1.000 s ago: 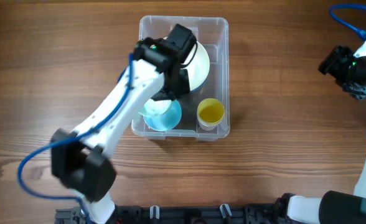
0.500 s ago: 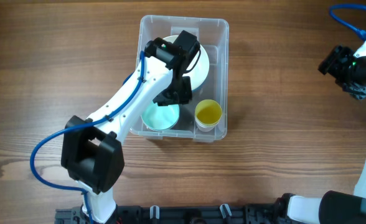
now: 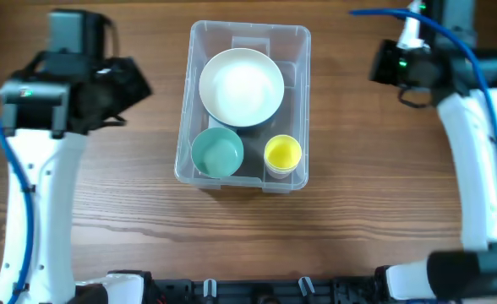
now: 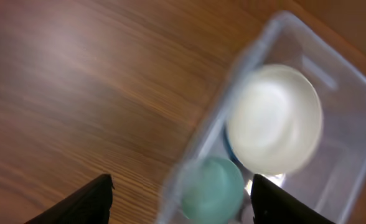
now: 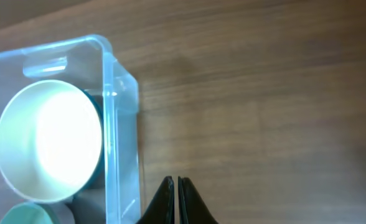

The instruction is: Pack container

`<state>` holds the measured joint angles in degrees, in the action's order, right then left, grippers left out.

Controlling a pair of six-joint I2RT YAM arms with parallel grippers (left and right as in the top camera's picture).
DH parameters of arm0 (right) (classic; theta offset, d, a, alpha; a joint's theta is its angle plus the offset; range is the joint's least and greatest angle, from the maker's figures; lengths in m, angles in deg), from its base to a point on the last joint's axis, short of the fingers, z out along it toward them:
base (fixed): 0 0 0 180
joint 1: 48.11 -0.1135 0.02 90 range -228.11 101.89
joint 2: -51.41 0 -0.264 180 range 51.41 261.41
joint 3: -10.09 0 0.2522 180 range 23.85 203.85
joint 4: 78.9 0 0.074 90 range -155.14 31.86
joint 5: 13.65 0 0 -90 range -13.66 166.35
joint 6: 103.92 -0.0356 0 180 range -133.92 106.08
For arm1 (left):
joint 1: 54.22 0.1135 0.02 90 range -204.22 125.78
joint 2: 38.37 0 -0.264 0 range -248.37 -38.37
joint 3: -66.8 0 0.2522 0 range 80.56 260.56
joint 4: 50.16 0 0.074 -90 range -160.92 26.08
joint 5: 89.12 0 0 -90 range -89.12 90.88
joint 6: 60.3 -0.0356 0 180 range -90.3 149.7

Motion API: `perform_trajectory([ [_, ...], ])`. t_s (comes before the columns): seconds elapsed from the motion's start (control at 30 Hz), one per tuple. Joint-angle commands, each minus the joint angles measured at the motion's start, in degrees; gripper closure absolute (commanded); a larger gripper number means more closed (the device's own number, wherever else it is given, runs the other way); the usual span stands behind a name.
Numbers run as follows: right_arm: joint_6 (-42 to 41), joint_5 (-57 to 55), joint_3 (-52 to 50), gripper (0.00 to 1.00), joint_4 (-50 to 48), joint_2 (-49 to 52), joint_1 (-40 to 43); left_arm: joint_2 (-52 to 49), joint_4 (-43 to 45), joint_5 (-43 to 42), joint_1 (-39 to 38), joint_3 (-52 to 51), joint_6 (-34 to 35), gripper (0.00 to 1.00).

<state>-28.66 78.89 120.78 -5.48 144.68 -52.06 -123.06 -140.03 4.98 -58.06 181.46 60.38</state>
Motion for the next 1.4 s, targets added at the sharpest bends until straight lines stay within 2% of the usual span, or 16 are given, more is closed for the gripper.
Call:
perform_trajectory([
  [0.0,0.81,-0.33,-0.04,0.96,-4.61,9.14,-2.64,-1.38,-0.04,0.46,6.75,0.31,-1.97,0.27],
  [0.13,0.85,2.67,-0.04,0.96,-11.87,18.88,-4.33,-2.84,0.04,0.5,9.75,0.31,-1.99,0.26],
  [0.33,3.45,12.39,-0.04,0.96,-18.14,26.36,-5.25,-3.3,1.29,0.5,10.03,0.31,-1.99,0.26],
  [0.5,10.14,28.11,-0.04,0.95,-21.9,26.95,-5.49,-3.3,1.73,0.5,10.03,0.31,-1.99,0.26],
  [0.77,10.14,28.52,-0.04,0.92,-24.26,26.95,-5.46,-3.3,1.68,0.5,10.03,0.31,-1.99,0.26],
  [0.83,8.57,23.28,-0.04,0.83,-24.28,26.95,-5.46,-3.3,1.68,0.5,10.03,0.31,-1.99,0.25],
  [0.9,3.98,11.04,-0.02,0.73,-24.09,26.84,-5.35,-3.3,1.68,0.5,10.03,0.31,-1.99,0.18],
  [0.97,3.82,3.39,-0.02,0.64,-24.04,26.4,-5.05,-3.3,1.75,0.5,10.03,0.31,-1.99,0.13],
  [1.0,3.91,-0.44,-0.02,0.55,-24.04,25.73,-4.81,-3.3,1.92,0.5,10.03,0.31,-1.99,0.1],
  [1.03,4.2,-3.52,-0.02,0.42,-24.11,24.94,-4.57,-3.32,2.34,0.5,10.01,0.31,-2.01,0.06],
  [1.07,4.22,-6.19,-0.02,0.34,-24.3,23.96,-4.26,-3.45,2.91,0.5,10.01,0.31,-2.16,0.02],
  [1.17,4.35,-13.18,-0.02,0.0,-26.25,21.11,-3.78,-4.98,5.27,0.5,10.01,0.24,-4.68,0.0],
  [1.37,10.23,-14.82,-0.02,0.0,-26.23,17.86,-3.54,-13.38,8.68,0.5,10.1,0.2,-8.2,0.0],
])
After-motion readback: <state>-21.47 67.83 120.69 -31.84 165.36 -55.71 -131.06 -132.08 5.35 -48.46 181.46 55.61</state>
